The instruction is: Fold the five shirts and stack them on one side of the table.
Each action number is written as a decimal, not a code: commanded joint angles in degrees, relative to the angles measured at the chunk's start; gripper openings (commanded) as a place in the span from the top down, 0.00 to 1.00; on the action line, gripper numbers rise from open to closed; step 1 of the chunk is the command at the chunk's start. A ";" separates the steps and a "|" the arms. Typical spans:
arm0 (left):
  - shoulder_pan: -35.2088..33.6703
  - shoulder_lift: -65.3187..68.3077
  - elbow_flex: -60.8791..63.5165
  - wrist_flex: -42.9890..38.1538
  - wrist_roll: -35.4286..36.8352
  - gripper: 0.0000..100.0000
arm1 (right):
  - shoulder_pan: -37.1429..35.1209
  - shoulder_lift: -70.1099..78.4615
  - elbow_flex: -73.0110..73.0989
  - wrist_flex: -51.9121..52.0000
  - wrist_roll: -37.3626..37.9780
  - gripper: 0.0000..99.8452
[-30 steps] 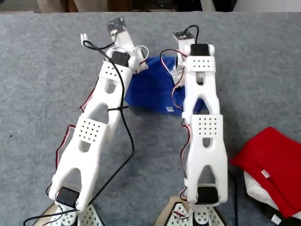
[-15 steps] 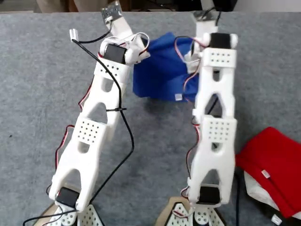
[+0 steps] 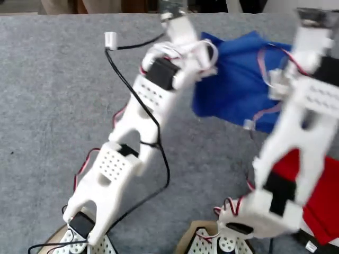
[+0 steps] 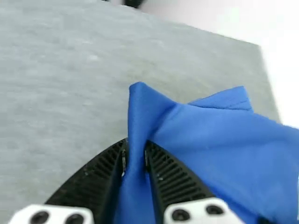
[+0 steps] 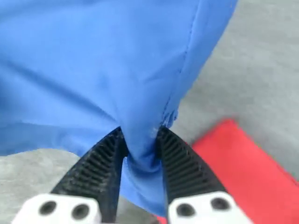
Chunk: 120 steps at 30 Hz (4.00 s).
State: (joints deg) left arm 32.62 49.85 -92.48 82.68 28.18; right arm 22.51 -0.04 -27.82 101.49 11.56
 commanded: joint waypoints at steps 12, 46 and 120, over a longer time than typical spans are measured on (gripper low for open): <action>19.96 -1.98 4.48 -8.70 0.00 0.98 | 39.78 -27.47 23.34 0.53 20.13 1.00; 25.14 0.13 4.66 -8.88 -2.37 0.76 | 57.36 -31.78 34.07 -10.37 28.84 0.62; -52.66 -101.41 146.99 -5.27 -47.38 0.98 | -18.59 -109.93 100.35 -26.46 13.63 0.98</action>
State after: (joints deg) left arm -19.78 -49.76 49.67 81.89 -18.68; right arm 4.13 -103.43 69.05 76.44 25.80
